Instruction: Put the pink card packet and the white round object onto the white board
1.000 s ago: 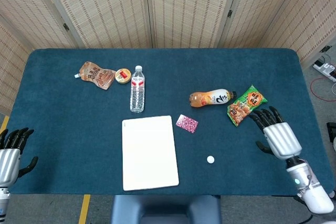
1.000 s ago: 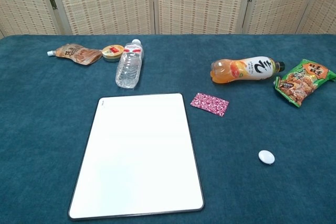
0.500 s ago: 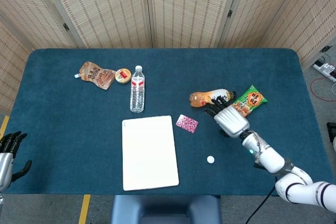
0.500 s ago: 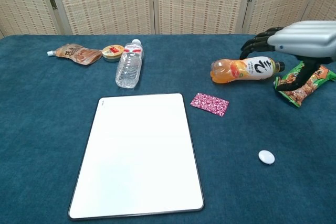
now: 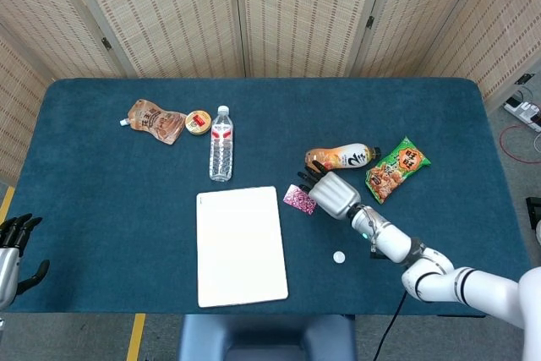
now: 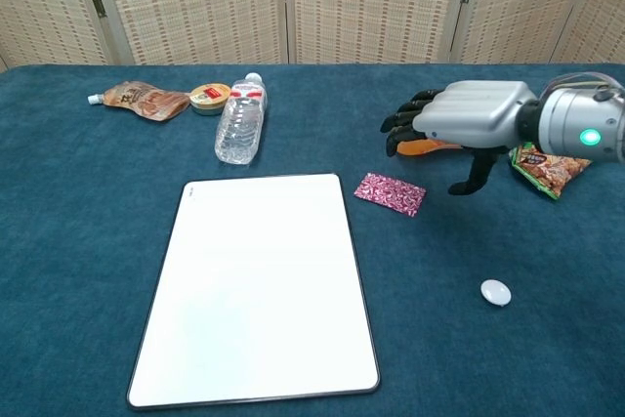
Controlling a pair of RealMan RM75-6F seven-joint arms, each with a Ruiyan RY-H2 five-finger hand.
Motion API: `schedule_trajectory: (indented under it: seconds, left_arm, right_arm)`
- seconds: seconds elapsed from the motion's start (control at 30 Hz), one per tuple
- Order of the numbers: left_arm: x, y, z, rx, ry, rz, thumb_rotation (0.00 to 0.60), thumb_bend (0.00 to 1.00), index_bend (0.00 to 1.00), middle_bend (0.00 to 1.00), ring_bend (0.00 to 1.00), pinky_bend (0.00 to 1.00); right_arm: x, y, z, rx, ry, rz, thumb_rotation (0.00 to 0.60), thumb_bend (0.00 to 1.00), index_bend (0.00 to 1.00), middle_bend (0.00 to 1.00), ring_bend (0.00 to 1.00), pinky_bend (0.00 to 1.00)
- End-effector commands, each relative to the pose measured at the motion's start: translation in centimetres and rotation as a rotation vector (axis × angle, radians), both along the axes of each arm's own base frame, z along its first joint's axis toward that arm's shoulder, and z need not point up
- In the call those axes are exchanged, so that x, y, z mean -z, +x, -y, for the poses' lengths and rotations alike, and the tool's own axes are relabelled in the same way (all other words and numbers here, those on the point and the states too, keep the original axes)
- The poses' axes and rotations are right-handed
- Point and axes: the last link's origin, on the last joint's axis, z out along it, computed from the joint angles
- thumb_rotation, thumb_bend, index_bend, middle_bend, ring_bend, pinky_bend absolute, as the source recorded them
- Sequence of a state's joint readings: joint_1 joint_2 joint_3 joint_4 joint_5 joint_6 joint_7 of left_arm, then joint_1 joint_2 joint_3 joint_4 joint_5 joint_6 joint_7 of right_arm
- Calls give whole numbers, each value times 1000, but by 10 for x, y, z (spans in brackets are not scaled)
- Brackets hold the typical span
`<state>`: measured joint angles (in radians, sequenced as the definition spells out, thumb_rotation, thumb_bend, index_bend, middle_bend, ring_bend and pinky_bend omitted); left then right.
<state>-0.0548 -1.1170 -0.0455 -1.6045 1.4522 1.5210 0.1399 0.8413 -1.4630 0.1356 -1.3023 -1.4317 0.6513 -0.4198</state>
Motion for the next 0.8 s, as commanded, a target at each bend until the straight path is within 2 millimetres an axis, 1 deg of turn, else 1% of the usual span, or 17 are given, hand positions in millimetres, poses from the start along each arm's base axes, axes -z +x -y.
schedule_trajectory:
  seconds: [0.03, 0.27, 0.4, 0.57, 0.8]
  left_arm:
    - [0, 0, 0, -2, 0, 1, 600, 350, 196, 163, 149, 0]
    - [0, -3, 1, -15, -3, 2, 600, 350, 195, 162, 149, 0]
    - [0, -4, 2, -20, -1, 7, 600, 351, 170, 162, 149, 0]
    - [0, -6, 2, -28, -4, 6, 600, 351, 162, 161, 149, 0]
    - [1, -6, 2, -34, -8, 7, 600, 351, 161, 161, 148, 0]
  right_arm:
    - [13, 7, 4, -32, 10, -23, 600, 300, 197, 85, 0, 0]
    - [30, 10, 11, -71, 11, -67, 600, 300, 198, 86, 0, 0]
    - [39, 10, 13, -80, 18, -85, 600, 300, 198, 86, 0, 0]
    - [46, 8, 14, -82, 17, -99, 600, 301, 198, 85, 0, 0]
    - [48, 6, 16, -90, 10, -107, 600, 300, 198, 85, 0, 0]
